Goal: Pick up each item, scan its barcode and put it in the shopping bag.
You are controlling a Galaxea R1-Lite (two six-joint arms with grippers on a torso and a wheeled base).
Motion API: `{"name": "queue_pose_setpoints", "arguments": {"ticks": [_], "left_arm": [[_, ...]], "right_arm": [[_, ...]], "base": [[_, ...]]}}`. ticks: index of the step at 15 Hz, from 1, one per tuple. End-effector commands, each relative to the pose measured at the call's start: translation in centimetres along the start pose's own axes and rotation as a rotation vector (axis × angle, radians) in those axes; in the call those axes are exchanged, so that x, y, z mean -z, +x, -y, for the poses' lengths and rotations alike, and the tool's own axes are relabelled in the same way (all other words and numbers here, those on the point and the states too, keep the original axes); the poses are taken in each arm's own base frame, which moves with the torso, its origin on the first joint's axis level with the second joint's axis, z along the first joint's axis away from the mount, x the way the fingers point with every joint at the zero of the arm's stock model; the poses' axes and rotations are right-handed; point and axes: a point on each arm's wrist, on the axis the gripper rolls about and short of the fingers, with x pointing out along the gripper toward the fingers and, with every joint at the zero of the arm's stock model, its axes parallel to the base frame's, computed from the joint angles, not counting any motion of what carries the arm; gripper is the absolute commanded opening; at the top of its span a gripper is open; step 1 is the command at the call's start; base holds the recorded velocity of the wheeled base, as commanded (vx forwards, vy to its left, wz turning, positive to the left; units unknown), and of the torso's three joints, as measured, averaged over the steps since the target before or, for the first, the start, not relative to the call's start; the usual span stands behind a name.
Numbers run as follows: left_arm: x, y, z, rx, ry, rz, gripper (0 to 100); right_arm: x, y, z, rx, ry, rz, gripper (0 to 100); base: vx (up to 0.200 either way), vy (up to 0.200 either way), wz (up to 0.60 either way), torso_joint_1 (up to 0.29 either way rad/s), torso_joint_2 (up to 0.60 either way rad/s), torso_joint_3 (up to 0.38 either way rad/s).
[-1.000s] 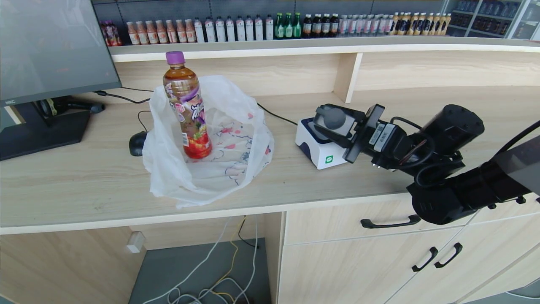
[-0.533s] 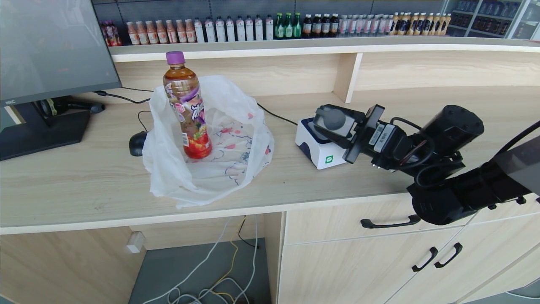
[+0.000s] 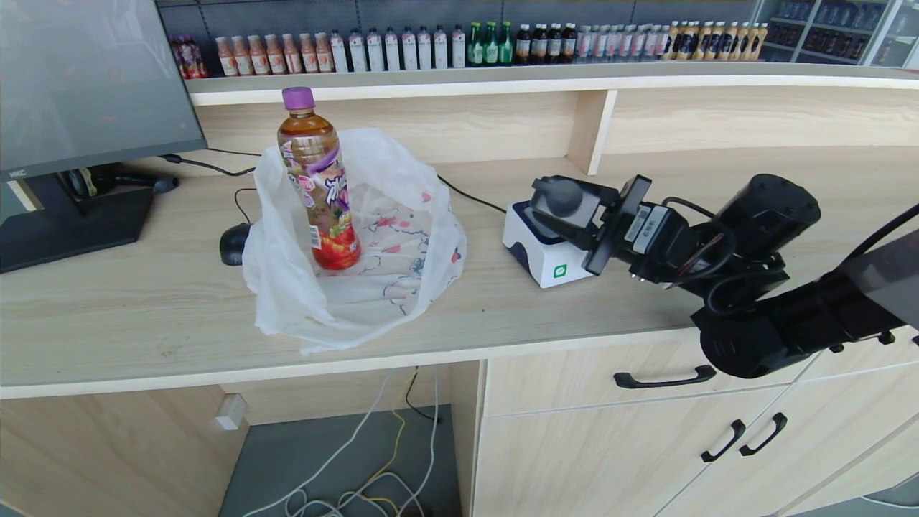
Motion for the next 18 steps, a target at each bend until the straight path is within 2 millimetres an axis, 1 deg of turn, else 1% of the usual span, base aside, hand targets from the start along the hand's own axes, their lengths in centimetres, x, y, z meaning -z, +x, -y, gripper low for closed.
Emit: {"name": "queue_pose_setpoints", "arguments": {"ticks": [1, 2, 4, 5, 6, 7, 10, 12, 14, 16, 17, 18], "left_arm": [[0.0, 0.0, 0.0, 0.0, 0.0, 0.001, 100], [0.0, 0.0, 0.0, 0.0, 0.0, 0.001, 100], [0.0, 0.0, 0.0, 0.0, 0.0, 0.001, 100], [0.0, 0.0, 0.0, 0.0, 0.0, 0.001, 100], [0.0, 0.0, 0.0, 0.0, 0.001, 0.001, 100], [0.0, 0.0, 0.0, 0.0, 0.0, 0.001, 100], [0.0, 0.0, 0.0, 0.0, 0.0, 0.001, 100], [0.0, 0.0, 0.0, 0.0, 0.0, 0.001, 100], [0.0, 0.0, 0.0, 0.0, 0.0, 0.001, 100], [0.0, 0.0, 0.0, 0.0, 0.003, 0.001, 100], [0.0, 0.0, 0.0, 0.0, 0.001, 0.001, 100], [0.0, 0.0, 0.0, 0.0, 0.001, 0.001, 100]], "right_arm": [[-1.1, 0.3, 1.2, 0.018, -0.02, 0.017, 0], [-1.4, 0.2, 1.5, 0.025, -0.022, 0.013, 0], [-3.9, 0.2, 3.1, 0.058, 0.013, 0.003, 0], [-4.8, 0.4, 3.6, 0.077, 0.027, 0.005, 0], [-6.2, 1.0, 4.3, 0.09, 0.057, 0.009, 0], [-6.9, 1.4, 5.0, 0.084, 0.064, 0.014, 0], [-8.7, 0.8, 6.5, 0.071, 0.137, -0.01, 0], [-9.1, 0.8, 6.5, 0.088, 0.241, -0.015, 0], [-10.0, 0.2, 6.6, 0.176, 0.327, -0.045, 0], [-11.0, -0.6, 5.7, 0.273, 0.426, -0.098, 0], [-11.5, -1.3, 4.6, 0.36, 0.499, -0.122, 0], [-11.6, -1.8, 3.7, 0.411, 0.558, -0.131, 0]], "base": [[0.0, 0.0, 0.0, 0.0, 0.0, 0.0], [0.0, 0.0, 0.0, 0.0, 0.0, 0.0], [0.0, 0.0, 0.0, 0.0, 0.0, 0.0], [0.0, 0.0, 0.0, 0.0, 0.0, 0.0], [0.0, 0.0, 0.0, 0.0, 0.0, 0.0], [0.0, 0.0, 0.0, 0.0, 0.0, 0.0], [0.0, 0.0, 0.0, 0.0, 0.0, 0.0], [0.0, 0.0, 0.0, 0.0, 0.0, 0.0], [0.0, 0.0, 0.0, 0.0, 0.0, 0.0], [0.0, 0.0, 0.0, 0.0, 0.0, 0.0], [0.0, 0.0, 0.0, 0.0, 0.0, 0.0], [0.0, 0.0, 0.0, 0.0, 0.0, 0.0]]}}
